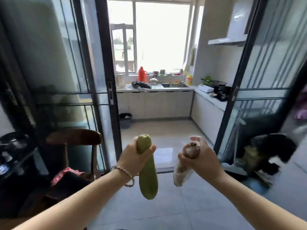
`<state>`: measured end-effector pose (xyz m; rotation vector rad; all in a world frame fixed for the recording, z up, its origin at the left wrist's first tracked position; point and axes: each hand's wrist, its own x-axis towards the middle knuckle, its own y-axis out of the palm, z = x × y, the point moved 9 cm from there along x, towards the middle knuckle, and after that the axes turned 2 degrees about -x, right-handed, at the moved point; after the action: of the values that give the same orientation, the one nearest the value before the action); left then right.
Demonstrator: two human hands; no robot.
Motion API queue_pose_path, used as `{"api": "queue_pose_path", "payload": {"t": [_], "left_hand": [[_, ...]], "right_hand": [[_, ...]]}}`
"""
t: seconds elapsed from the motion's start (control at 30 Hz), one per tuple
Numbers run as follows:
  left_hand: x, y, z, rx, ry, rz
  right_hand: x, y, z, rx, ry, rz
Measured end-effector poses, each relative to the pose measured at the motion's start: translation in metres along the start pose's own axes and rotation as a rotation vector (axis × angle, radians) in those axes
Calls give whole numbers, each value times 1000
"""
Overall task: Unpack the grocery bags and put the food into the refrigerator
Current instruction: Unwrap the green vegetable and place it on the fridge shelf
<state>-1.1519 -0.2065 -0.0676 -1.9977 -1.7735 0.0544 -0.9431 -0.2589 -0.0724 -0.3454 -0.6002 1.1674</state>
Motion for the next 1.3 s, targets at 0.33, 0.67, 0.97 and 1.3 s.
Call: {"api": "queue_pose_path", "payload": {"t": [0.33,0.67,0.97,1.3], "left_hand": [[121,320,-137,-150,202,304],[264,571,-273,-295,421,550],[335,752,-447,-434,648,627],[375,920,-590,-836,537,526]], "right_hand": [[75,-286,-158,-281,169,-301],[171,-487,-249,-577,300,-581],[227,-675,-286,-680,350,-894],[261,-906,-303,-792,14,-1299]]}}
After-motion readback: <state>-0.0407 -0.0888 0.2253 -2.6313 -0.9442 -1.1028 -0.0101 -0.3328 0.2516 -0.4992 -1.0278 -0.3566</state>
